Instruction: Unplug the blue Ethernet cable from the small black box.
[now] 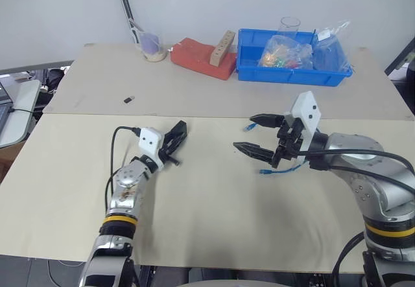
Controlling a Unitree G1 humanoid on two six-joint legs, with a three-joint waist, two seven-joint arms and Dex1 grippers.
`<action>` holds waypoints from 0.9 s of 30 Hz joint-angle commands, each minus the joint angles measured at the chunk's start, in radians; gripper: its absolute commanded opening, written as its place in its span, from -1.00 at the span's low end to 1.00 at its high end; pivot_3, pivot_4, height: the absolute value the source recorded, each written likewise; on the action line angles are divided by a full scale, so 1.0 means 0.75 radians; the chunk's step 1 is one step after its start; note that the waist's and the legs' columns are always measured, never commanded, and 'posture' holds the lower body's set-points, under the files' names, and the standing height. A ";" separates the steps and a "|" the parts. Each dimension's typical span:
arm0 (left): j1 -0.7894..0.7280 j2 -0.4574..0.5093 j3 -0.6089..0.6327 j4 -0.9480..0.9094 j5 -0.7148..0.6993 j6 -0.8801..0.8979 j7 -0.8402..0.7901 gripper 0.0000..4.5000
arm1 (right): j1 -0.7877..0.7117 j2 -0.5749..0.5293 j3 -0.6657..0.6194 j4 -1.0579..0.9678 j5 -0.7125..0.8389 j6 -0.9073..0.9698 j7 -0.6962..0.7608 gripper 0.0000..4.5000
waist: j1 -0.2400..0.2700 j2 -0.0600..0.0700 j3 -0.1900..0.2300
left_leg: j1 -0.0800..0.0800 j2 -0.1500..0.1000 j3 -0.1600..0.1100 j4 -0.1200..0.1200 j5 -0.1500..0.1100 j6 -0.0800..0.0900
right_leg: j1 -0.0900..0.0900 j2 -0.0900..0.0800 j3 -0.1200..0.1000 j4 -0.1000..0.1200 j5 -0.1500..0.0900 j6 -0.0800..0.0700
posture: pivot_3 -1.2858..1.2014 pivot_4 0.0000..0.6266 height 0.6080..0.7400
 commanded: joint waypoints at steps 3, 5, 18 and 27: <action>-0.004 -0.009 0.035 0.009 -0.036 -0.009 0.011 0.30 | -0.004 -0.014 -0.022 -0.037 -0.010 -0.019 -0.032 1.00 | -0.019 0.000 0.000 | 0.000 0.001 0.000 -0.001 0.000 0.000 | 0.000 0.001 0.000 0.000 0.000 0.000 | 0.03 -0.52 1.00; 0.021 0.002 0.038 -0.027 -0.046 0.010 0.003 0.76 | 0.005 -0.024 -0.030 -0.029 -0.013 -0.028 -0.029 1.00 | -0.026 0.000 0.000 | 0.000 0.001 0.000 -0.001 0.000 0.000 | 0.000 0.001 0.000 0.000 0.000 0.000 | 0.03 -0.52 1.00; 0.492 0.580 0.203 -1.074 -0.426 0.783 -0.248 0.99 | 0.309 -0.191 -0.258 0.006 -0.041 -0.171 0.068 1.00 | -0.032 0.000 0.000 | 0.003 0.004 0.000 -0.003 0.000 0.000 | 0.001 0.002 0.001 0.000 0.000 0.000 | 0.03 -0.52 1.00; 0.534 0.732 0.303 -1.315 -0.520 1.009 -0.195 0.99 | 0.340 -0.171 -0.310 0.031 -0.060 -0.213 0.023 1.00 | -0.029 0.000 0.001 | 0.004 0.003 0.001 -0.004 0.000 0.000 | 0.003 0.002 0.001 -0.002 0.000 0.000 | 0.03 -0.52 1.00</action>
